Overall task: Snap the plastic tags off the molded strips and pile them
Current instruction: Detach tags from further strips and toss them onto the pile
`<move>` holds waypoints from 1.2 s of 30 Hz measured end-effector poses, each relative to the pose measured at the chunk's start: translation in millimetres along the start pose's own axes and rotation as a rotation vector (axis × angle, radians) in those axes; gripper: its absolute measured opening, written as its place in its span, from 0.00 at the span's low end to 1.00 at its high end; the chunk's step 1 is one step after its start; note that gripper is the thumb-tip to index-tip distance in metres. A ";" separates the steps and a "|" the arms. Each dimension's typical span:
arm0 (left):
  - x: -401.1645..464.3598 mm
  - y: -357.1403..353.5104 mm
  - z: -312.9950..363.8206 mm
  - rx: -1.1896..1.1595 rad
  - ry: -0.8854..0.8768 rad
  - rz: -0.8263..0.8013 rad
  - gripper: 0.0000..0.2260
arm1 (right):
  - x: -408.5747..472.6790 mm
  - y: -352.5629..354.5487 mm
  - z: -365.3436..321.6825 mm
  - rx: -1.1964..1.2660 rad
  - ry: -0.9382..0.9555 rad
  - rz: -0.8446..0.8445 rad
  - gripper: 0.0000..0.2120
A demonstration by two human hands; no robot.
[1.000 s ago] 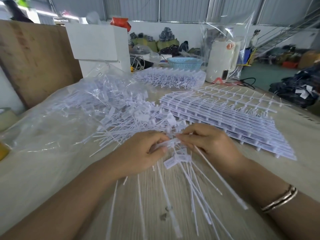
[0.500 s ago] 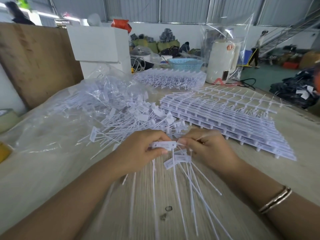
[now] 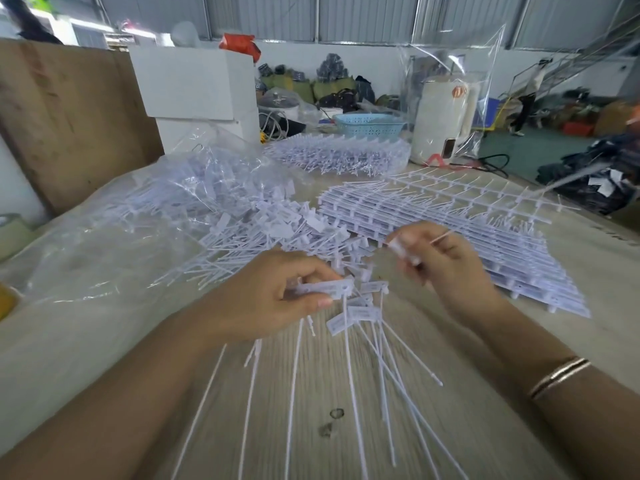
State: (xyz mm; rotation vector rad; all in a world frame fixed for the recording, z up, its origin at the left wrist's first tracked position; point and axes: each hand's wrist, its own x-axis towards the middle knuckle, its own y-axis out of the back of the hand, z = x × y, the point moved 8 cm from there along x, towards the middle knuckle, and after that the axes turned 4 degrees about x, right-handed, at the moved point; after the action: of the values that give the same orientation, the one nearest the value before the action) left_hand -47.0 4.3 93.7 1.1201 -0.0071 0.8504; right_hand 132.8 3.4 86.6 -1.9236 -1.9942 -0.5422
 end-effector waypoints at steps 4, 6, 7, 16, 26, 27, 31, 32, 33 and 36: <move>-4.8 11.1 -14.1 -0.028 0.061 0.050 0.07 | -0.1 19.0 -4.0 -0.381 0.077 -0.032 0.09; -1.2 8.0 -8.1 -0.001 0.042 0.075 0.07 | -2.4 -8.7 3.4 -0.574 0.149 -0.230 0.14; -0.1 4.3 -4.6 0.016 0.028 0.085 0.07 | -3.3 -22.3 7.0 -0.647 0.183 -0.308 0.18; 0.8 -8.0 -5.3 0.059 0.095 0.174 0.10 | -11.5 -32.9 -3.7 -0.692 0.276 -0.406 0.28; 2.0 -11.9 -9.8 -0.055 0.196 0.148 0.06 | -23.4 -45.2 -35.2 -0.977 0.728 -0.154 0.10; 2.4 -11.8 -9.2 -0.016 0.185 0.136 0.07 | -23.7 -40.3 -37.8 -0.966 0.740 -0.111 0.10; 2.4 -13.7 -8.0 0.207 0.148 0.113 0.14 | -25.0 -34.5 -40.1 -0.993 0.759 -0.052 0.11; 2.2 -13.7 -9.0 0.212 0.146 0.119 0.13 | -24.7 -35.7 -39.2 -1.002 0.754 -0.062 0.10; 2.1 -13.7 -9.3 0.200 0.140 0.125 0.11 | -24.2 -37.4 -37.9 -1.011 0.745 -0.077 0.10; 1.3 -13.5 -8.7 0.152 0.123 0.132 0.05 | -23.9 -46.0 -32.9 -1.072 0.742 -0.141 0.13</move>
State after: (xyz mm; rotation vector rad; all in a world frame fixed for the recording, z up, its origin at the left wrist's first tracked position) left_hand -41.4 9.7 79.5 1.2173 0.0878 1.0505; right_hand 86.8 -34.3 101.8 -1.5565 -1.3903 -2.2983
